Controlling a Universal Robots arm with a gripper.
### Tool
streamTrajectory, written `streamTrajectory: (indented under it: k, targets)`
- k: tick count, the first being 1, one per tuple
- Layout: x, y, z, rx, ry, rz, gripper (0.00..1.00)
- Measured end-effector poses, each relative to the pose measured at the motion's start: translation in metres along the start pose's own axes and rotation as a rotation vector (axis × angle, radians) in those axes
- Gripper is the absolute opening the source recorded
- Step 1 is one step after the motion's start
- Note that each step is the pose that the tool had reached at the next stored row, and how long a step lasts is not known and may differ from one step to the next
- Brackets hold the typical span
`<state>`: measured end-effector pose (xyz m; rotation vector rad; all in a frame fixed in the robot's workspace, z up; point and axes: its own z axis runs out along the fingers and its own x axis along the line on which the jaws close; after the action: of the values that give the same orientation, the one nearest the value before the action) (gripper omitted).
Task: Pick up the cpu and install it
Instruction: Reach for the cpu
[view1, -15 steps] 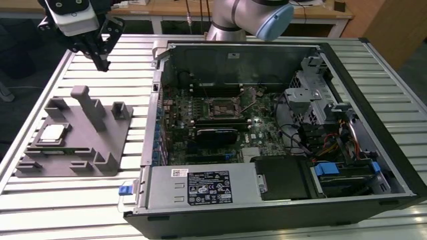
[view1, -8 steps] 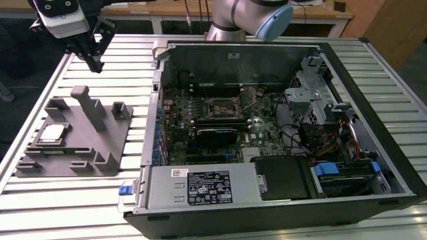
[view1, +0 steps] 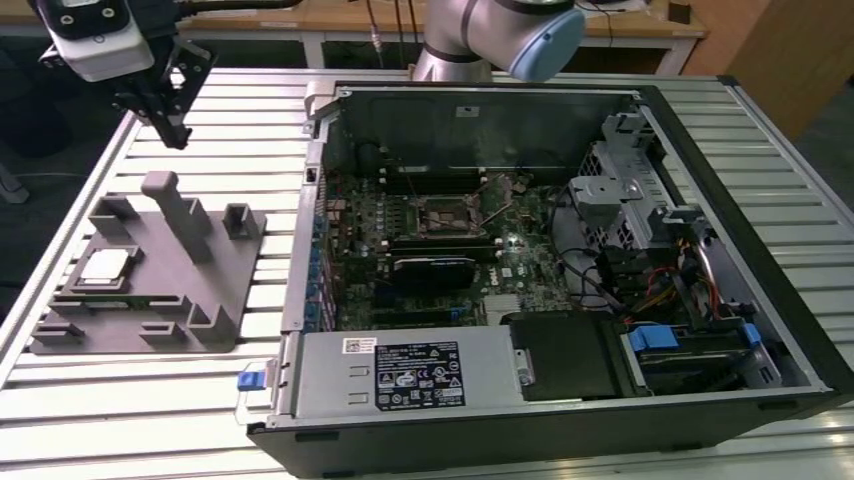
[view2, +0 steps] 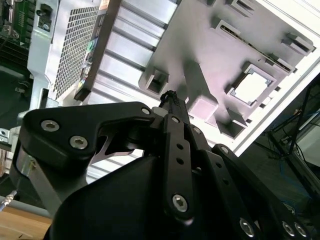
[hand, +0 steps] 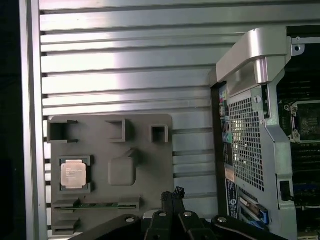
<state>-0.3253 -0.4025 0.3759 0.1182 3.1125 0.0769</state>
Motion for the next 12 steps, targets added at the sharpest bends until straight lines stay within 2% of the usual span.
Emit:
streamTrajectory:
  k: [12]
  targets:
    - [0.0285,-0.0038,0.0059,-0.0002,0.0001,0.000,0.11]
